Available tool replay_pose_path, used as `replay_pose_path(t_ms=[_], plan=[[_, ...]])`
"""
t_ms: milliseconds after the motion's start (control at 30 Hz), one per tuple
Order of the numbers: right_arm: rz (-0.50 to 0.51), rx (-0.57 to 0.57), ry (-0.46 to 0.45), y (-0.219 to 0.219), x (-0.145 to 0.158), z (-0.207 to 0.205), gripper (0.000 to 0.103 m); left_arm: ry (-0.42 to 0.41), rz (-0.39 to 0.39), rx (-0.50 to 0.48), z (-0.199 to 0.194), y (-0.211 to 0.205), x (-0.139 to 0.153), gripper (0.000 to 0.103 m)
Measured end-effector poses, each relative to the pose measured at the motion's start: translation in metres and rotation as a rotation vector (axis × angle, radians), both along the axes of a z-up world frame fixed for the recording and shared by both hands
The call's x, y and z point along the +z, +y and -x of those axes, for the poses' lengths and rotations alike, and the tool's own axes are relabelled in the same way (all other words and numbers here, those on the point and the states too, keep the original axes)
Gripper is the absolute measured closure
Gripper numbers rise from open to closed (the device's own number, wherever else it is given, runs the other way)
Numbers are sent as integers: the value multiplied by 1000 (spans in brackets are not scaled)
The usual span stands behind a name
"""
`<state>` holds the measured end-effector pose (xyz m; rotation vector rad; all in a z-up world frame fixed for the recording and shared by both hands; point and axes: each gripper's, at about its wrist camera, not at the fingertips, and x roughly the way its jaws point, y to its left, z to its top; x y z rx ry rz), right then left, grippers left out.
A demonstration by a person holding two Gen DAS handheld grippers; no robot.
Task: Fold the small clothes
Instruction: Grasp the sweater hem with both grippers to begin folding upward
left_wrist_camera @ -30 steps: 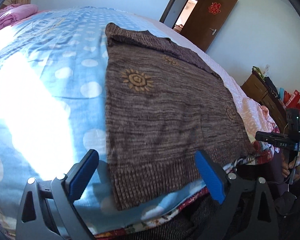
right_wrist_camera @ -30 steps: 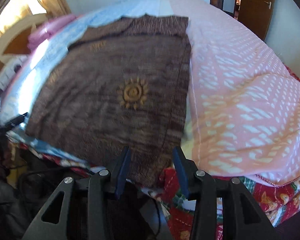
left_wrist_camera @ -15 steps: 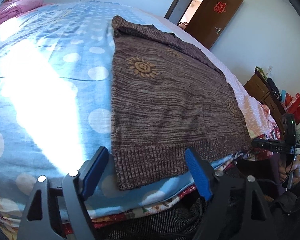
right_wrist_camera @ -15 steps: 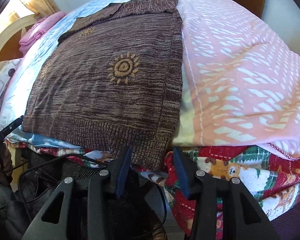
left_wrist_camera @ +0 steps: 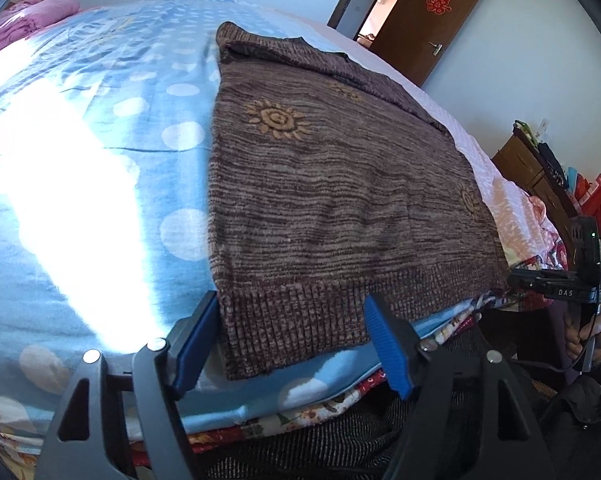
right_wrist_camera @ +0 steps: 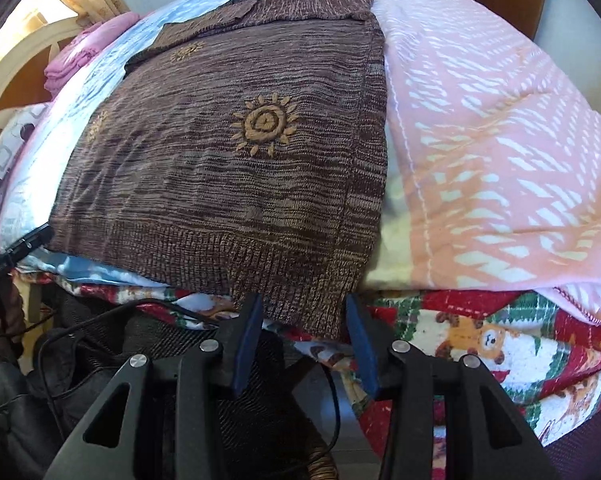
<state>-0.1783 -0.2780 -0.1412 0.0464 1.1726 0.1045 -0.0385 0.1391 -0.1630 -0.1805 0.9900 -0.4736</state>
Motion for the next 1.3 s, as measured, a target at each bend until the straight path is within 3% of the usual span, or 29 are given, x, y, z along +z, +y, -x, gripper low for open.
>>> replay_pose_path(t_ms=[67, 100, 133, 167, 267, 400, 600, 733, 800, 933, 1067, 1133, 1233, 1300], plan=[[59, 23, -3, 8, -4, -3, 76, -10, -25, -1, 1, -4, 1, 31], [81, 39, 5, 11, -7, -3, 91, -16, -42, 2, 1, -6, 1, 39], [63, 47, 34, 12, -13, -5, 96, -22, -63, 5, 2, -8, 1, 46], [29, 39, 61, 10, -20, -6, 98, -22, -84, 11, 2, -9, 1, 62], [30, 30, 32, 11, -19, -7, 99, 6, -70, 49, -3, -1, -1, 88], [-64, 2, -53, 1, 6, -6, 99, 64, 68, 94, -10, 19, -1, 96], [-215, -27, -194, -16, 60, -33, 99, 23, 127, 63, -28, 16, 28, 96], [-200, -61, -264, -26, 80, -75, 99, -34, 140, 48, -63, 8, 56, 96], [-218, -81, -275, -29, 84, -100, 99, -68, 127, 52, -86, 5, 68, 96], [-158, -118, -297, -39, 82, -142, 99, -100, 63, 87, -124, 1, 80, 96], [-155, -152, -259, -44, 63, -175, 99, -141, 39, 2, -130, 0, 93, 96], [-134, -155, -237, -42, 53, -184, 99, -161, -4, -43, -120, 3, 94, 92], [-123, -141, -212, -37, 41, -192, 99, -84, -4, -115, -96, 10, 81, 79], [-96, -121, -216, -32, 38, -191, 99, 1, 11, -117, -79, 17, 64, 52]])
